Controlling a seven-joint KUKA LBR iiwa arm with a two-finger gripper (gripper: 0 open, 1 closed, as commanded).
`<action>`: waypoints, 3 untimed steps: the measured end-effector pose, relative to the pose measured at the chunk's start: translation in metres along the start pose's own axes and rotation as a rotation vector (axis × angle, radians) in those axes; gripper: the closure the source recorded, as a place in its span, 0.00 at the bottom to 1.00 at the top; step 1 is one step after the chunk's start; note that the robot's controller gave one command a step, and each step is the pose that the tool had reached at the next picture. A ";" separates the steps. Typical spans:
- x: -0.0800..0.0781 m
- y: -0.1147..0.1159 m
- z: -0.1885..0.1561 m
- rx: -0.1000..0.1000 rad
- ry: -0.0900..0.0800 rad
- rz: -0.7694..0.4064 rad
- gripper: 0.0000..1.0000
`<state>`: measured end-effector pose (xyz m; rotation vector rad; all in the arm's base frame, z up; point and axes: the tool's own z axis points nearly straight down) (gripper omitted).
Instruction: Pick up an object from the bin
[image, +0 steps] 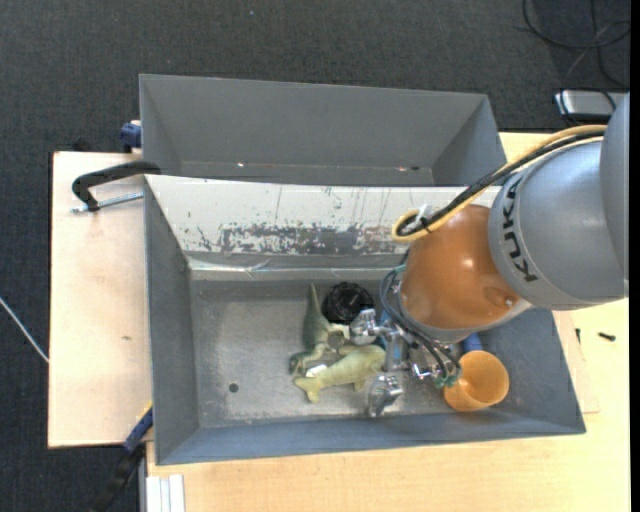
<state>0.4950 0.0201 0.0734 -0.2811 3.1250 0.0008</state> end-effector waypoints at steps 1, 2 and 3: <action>-0.001 0.000 -0.001 0.000 0.000 0.001 0.00; -0.002 0.000 -0.001 0.000 0.000 0.001 0.00; -0.003 0.000 -0.002 0.000 -0.003 0.002 1.00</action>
Offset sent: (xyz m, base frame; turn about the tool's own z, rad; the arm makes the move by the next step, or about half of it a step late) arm 0.0000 0.0000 0.0000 0.0000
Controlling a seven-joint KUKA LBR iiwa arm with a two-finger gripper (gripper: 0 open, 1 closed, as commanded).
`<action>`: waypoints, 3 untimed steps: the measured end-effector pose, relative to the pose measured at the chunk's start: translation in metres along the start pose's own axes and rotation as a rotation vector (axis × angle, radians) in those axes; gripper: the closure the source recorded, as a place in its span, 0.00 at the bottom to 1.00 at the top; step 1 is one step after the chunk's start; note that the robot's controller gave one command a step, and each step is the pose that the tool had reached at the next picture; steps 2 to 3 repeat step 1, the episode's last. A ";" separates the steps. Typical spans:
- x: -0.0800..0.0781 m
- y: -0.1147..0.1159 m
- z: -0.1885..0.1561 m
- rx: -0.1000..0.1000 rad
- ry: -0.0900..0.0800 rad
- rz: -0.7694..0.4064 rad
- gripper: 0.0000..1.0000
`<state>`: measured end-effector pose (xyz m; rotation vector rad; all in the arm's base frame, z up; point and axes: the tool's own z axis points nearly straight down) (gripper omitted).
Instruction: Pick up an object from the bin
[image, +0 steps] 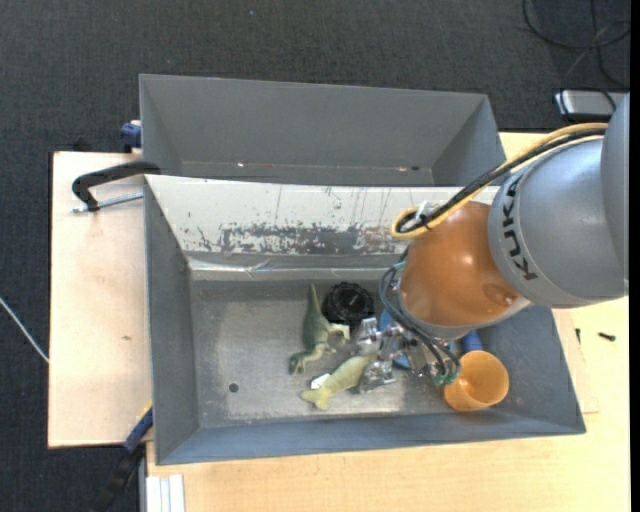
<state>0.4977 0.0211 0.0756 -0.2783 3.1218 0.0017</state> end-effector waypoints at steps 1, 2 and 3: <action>-0.002 0.000 -0.035 0.001 -0.002 0.000 1.00; -0.002 0.000 -0.035 0.001 -0.002 0.000 1.00; -0.002 0.000 -0.035 0.001 -0.002 0.000 1.00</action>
Offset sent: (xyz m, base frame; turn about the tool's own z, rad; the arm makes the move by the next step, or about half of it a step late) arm 0.0000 0.0001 0.0323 0.0000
